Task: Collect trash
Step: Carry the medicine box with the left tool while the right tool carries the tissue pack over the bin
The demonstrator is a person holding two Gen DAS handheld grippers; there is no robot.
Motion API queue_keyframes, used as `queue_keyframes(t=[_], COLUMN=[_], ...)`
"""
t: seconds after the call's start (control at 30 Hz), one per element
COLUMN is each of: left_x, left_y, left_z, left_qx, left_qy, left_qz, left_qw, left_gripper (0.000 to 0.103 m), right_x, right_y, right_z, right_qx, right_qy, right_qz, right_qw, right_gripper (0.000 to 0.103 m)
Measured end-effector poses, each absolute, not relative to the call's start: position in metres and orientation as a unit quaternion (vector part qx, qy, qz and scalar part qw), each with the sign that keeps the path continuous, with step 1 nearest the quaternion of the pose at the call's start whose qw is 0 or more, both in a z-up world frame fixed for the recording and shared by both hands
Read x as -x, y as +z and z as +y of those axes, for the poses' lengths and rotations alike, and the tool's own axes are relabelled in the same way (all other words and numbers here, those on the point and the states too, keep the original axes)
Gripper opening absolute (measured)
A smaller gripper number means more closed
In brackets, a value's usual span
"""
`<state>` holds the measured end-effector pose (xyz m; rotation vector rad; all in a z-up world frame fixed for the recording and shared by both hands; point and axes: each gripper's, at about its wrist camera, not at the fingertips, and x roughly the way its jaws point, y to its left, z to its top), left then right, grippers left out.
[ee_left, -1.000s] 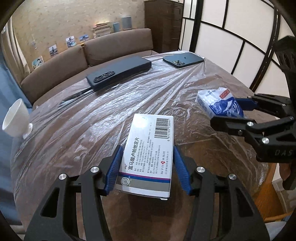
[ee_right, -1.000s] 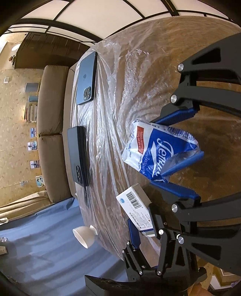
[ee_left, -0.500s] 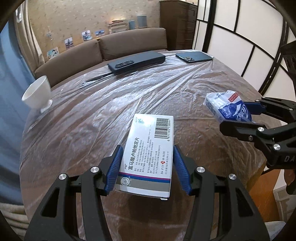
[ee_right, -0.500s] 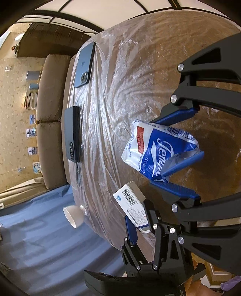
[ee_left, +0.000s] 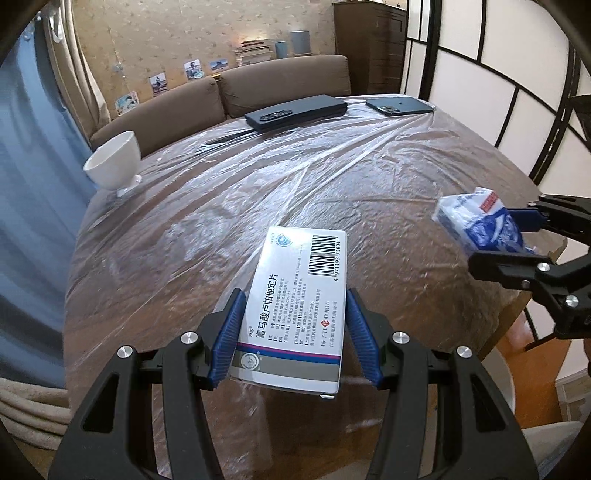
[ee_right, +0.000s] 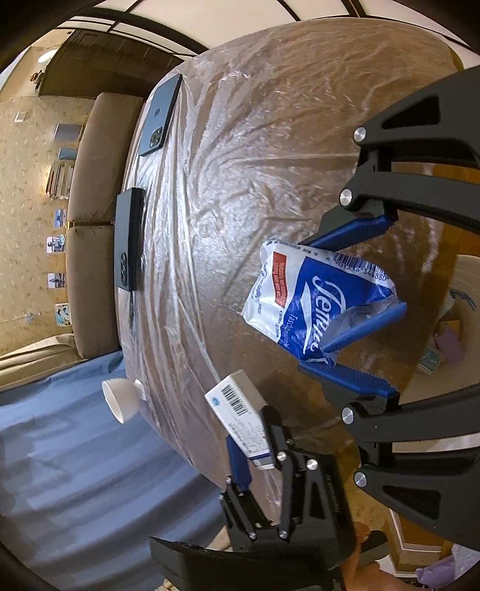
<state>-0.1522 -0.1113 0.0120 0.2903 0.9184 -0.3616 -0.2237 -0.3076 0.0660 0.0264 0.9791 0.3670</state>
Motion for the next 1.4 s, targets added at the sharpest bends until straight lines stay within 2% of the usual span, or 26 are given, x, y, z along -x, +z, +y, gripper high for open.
queue_keyframes(t=[0.4,1.4], left_x=[0.184,0.271], left_y=[0.015,0.025], left_z=[-0.103,-0.089], left_qx=[-0.168,-0.144], left_qy=[-0.156,-0.249], left_qz=[0.432,0.455], left_qw=[0.872,0.842], left_gripper=[0.056,0.056], right_x=[0.251,0.314], right_y=[0.068,0.057], right_z=[-0.296,-0.299], right_qx=[0.002,-0.002], right_qy=[0.197,0.255], right_qz=[0.476,0.519], right_qw=[0.857,0.816], right_gripper=[0.057,0.057])
